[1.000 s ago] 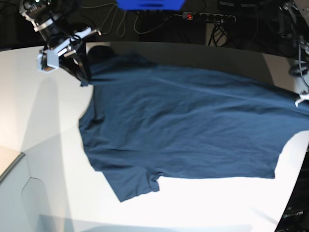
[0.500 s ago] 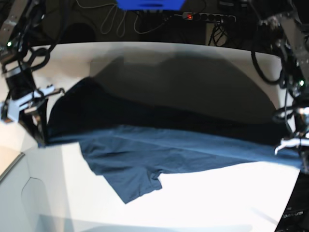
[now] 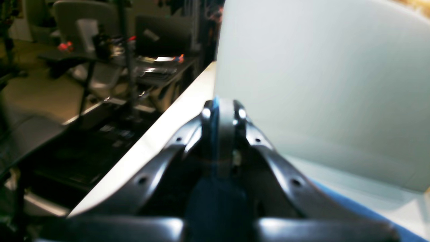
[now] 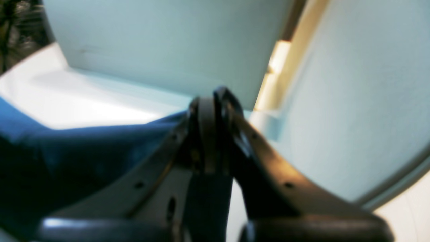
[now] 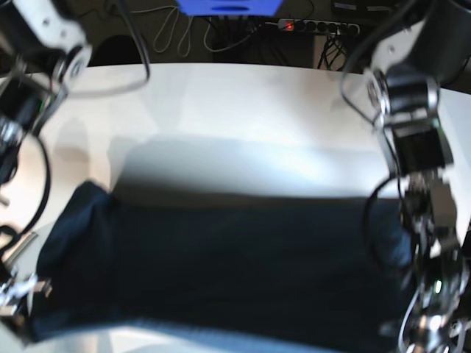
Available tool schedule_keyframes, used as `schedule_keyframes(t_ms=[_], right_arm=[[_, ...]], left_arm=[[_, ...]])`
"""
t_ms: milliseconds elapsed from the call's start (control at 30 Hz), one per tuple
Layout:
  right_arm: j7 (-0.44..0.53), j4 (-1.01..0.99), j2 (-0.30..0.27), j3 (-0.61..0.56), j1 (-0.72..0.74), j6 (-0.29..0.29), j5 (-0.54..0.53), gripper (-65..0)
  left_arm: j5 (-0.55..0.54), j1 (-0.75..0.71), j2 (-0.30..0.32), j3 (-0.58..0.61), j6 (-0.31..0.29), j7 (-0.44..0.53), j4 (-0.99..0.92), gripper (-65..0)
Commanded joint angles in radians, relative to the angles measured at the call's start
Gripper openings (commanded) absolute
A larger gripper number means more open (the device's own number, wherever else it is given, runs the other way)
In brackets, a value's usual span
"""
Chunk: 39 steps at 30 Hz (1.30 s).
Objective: Layout the t-shirt on the table in an organized manner, then fold the t-shirt properly
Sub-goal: 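Lift the shirt high with both grippers and swing it forward, then lower the shirt onto the table and drag it back with both grippers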
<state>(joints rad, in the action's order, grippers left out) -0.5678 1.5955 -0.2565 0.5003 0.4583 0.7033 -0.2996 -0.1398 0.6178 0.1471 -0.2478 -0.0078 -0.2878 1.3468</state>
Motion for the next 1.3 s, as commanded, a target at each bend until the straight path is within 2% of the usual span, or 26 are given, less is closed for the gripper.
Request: schedule_keyframes(t_ms=[0,133,233,400,600,700,967,1100,1267], right_arm=[[0.036,-0.021,-0.03,0.004,0.081,-0.005,-0.019,-65.0],[0.038,-0.214,-0.079,-0.036,0.291,-0.005,-0.019,-65.0],[0.044,-0.318,-0.128,-0.105,0.422,-0.005,-0.019,-65.0],[0.091,-0.429,-0.148,-0.18,0.612,-0.005,-0.019,-65.0],[0.096,-0.442,-0.178,-0.208,0.659,-0.005,-0.02,-65.0],[0.099,-0.429,-0.208,-0.206,0.577,-0.005,-0.025,-65.0],[0.099,-0.179,-0.2,-0.096,0.208,-0.005,-0.026,-65.0],[0.099,-0.016,-0.154,-0.016,-0.025,-0.005,-0.026,-65.0],[0.099,0.151,-0.065,0.113,-0.281,-0.005,-0.026,-65.0]], left_arm=[[0.001,0.08,0.006,0.02,0.004,0.029,-0.025,-65.0],[-0.004,0.259,-0.001,0.097,0.006,0.031,-0.185,-65.0],[-0.004,0.36,-0.037,0.104,0.006,0.031,-0.243,-65.0],[-0.001,0.503,-0.073,0.104,0.006,0.031,-0.283,-65.0],[0.002,0.538,-0.091,0.107,0.006,0.028,-0.281,-65.0],[-0.002,0.463,-0.085,0.104,0.006,0.028,-0.277,-65.0],[0.002,0.158,-0.063,0.1,0.009,0.022,-0.037,-65.0],[-0.002,-0.031,-0.062,0.097,0.009,0.022,0.061,-65.0],[-0.007,-0.26,-0.073,-0.009,0.006,0.022,0.208,-65.0]])
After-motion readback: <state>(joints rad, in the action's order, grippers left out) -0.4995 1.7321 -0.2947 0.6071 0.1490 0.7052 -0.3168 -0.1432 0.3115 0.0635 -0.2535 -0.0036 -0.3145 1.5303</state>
